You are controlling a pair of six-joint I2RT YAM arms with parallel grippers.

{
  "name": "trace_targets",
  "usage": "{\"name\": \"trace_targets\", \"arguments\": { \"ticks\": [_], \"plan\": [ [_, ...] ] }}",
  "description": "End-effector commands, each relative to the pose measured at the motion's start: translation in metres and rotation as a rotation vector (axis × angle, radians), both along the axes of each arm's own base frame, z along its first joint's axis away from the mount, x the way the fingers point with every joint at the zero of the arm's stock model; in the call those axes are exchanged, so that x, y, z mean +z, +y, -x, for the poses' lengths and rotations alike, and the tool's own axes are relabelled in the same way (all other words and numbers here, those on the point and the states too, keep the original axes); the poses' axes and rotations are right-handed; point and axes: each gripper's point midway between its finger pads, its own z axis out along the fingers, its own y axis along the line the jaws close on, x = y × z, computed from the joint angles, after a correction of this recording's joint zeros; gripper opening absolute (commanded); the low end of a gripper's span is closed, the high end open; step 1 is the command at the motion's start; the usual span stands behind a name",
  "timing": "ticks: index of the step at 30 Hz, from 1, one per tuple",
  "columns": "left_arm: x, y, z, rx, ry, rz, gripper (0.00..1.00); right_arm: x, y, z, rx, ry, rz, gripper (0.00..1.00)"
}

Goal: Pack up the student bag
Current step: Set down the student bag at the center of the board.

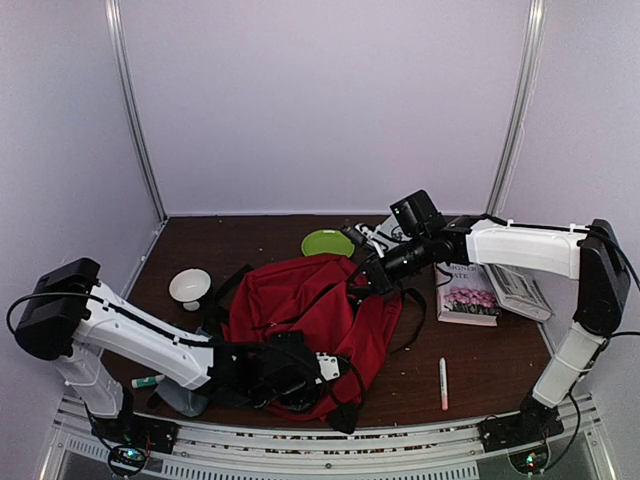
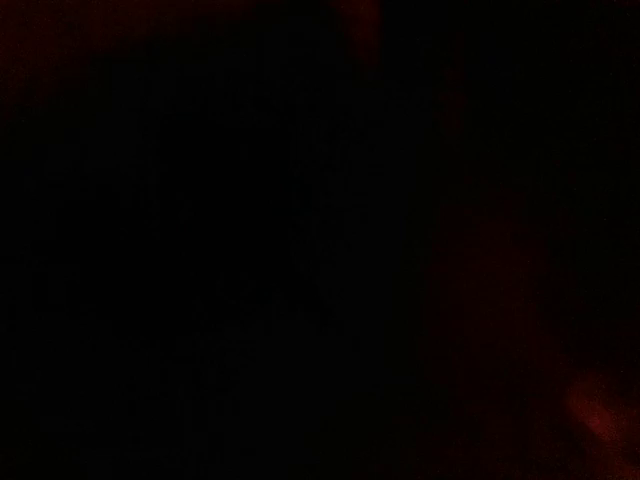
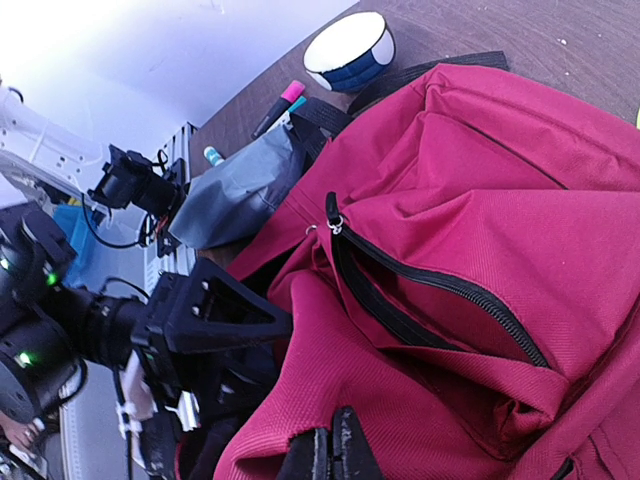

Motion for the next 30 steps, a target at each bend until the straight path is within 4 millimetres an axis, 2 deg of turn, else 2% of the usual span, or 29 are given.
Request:
{"name": "trace_targets", "arguments": {
  "ticks": [1, 4, 6, 7, 8, 9, 10, 13, 14, 17, 19, 21, 23, 27, 30],
  "plan": [
    [0.023, -0.028, -0.015, 0.014, -0.072, 0.127, 0.98, 0.019, 0.002, -0.007, -0.03, 0.014, -0.088, 0.0],
    [0.016, -0.034, -0.009, -0.024, -0.055, 0.118, 0.98, 0.017, 0.0, -0.01, -0.038, 0.029, -0.088, 0.0],
    [0.011, -0.035, -0.013, -0.008, -0.121, 0.06, 0.97, 0.015, 0.0, -0.011, -0.034, 0.041, -0.094, 0.0],
    [0.009, -0.035, -0.019, 0.024, -0.152, 0.027, 0.89, 0.013, 0.0, -0.012, -0.034, 0.044, -0.092, 0.0],
    [0.008, -0.035, -0.024, 0.05, -0.173, -0.011, 0.77, 0.012, 0.0, -0.012, -0.033, 0.04, -0.088, 0.0],
    [0.011, -0.035, -0.029, 0.075, -0.199, -0.021, 0.61, 0.011, -0.001, -0.013, -0.032, 0.032, -0.082, 0.0],
    [0.018, -0.035, -0.032, 0.089, -0.216, -0.004, 0.46, 0.01, -0.003, -0.013, -0.033, 0.023, -0.075, 0.0],
    [0.045, -0.016, -0.033, 0.127, -0.229, 0.109, 0.03, 0.01, -0.01, -0.014, -0.029, -0.037, -0.045, 0.03],
    [0.055, -0.008, -0.034, 0.141, -0.224, 0.144, 0.0, 0.011, -0.014, -0.015, -0.034, -0.057, -0.034, 0.04],
    [0.089, 0.011, -0.039, 0.195, -0.223, 0.235, 0.0, 0.017, -0.029, -0.023, -0.044, -0.139, -0.013, 0.11],
    [0.113, 0.018, -0.042, 0.209, -0.205, 0.308, 0.0, 0.019, -0.038, -0.025, -0.029, -0.188, -0.006, 0.19],
    [0.139, 0.022, -0.045, 0.218, -0.174, 0.395, 0.0, 0.02, -0.043, -0.02, 0.029, -0.243, 0.02, 0.31],
    [0.153, 0.024, -0.047, 0.218, -0.138, 0.45, 0.0, 0.022, -0.048, -0.006, 0.109, -0.273, 0.03, 0.37],
    [0.158, 0.028, -0.049, 0.228, -0.112, 0.49, 0.0, 0.03, -0.058, 0.014, 0.203, -0.411, 0.064, 0.44],
    [0.141, 0.024, -0.037, 0.166, -0.025, 0.489, 0.0, 0.018, -0.073, 0.03, 0.31, -0.575, 0.181, 0.47]
  ]
}}
